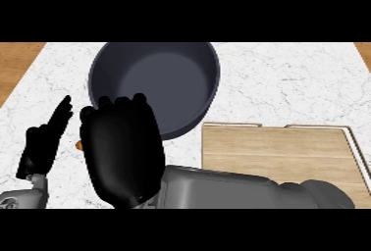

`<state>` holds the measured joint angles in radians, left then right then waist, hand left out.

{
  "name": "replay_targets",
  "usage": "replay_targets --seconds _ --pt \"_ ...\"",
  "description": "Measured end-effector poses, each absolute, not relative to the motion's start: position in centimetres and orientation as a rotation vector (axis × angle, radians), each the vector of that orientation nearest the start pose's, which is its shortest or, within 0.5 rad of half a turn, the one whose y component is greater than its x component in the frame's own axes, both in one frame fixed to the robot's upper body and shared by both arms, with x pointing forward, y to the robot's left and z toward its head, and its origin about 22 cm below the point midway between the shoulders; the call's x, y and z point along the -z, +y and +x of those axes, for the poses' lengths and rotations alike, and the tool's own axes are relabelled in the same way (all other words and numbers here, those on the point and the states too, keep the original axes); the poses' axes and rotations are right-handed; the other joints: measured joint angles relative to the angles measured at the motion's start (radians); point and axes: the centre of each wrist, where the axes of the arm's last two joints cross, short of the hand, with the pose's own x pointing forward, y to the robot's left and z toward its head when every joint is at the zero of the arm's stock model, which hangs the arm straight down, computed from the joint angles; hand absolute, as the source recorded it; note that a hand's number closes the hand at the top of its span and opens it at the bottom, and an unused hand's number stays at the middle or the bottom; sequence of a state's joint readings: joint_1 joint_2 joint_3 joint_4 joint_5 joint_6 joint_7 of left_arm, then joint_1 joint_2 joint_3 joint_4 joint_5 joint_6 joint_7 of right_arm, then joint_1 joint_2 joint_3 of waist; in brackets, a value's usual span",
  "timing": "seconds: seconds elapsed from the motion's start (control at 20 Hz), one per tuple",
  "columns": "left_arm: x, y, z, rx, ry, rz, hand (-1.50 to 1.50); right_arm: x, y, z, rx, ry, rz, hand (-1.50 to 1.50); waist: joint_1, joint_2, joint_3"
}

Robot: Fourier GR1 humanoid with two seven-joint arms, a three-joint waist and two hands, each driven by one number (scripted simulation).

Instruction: Pick the croissant from the tray and place it in the pot

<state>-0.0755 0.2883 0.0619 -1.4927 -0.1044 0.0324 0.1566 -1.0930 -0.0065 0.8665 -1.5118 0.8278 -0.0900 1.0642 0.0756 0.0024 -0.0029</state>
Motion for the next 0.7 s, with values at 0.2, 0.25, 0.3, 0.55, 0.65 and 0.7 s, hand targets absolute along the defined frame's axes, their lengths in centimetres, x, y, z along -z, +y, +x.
replay_targets --seconds 0.2,0.25,0.3,0.55,0.65,0.7 --pt "-1.9 31.5 25.6 0.199 -1.4 0.387 0.0 -21.4 6.4 25.2 -1.002 -1.881 -0.896 1.5 -0.009 0.002 0.0" --pt "-2.1 31.4 25.6 0.198 -1.4 0.393 0.0 -21.7 6.6 25.9 -0.984 -1.878 -0.892 1.5 -0.011 0.002 0.0" --pt "-2.0 31.1 25.4 0.198 -1.402 0.395 0.0 -21.9 6.7 26.7 -0.967 -1.876 -0.888 1.5 -0.013 0.002 0.001" --pt "-2.3 31.6 25.1 0.197 -1.403 0.395 0.0 -22.0 7.3 30.7 -0.922 -1.847 -0.9 1.5 -0.011 0.006 0.001" --pt "-2.1 31.5 25.0 0.195 -1.405 0.392 0.0 -21.7 7.2 32.2 -0.916 -1.842 -0.894 1.5 -0.012 0.008 0.001" --pt "-2.3 31.4 25.0 0.197 -1.407 0.393 0.0 -21.5 7.2 32.9 -0.915 -1.838 -0.896 1.5 -0.01 0.009 0.001"
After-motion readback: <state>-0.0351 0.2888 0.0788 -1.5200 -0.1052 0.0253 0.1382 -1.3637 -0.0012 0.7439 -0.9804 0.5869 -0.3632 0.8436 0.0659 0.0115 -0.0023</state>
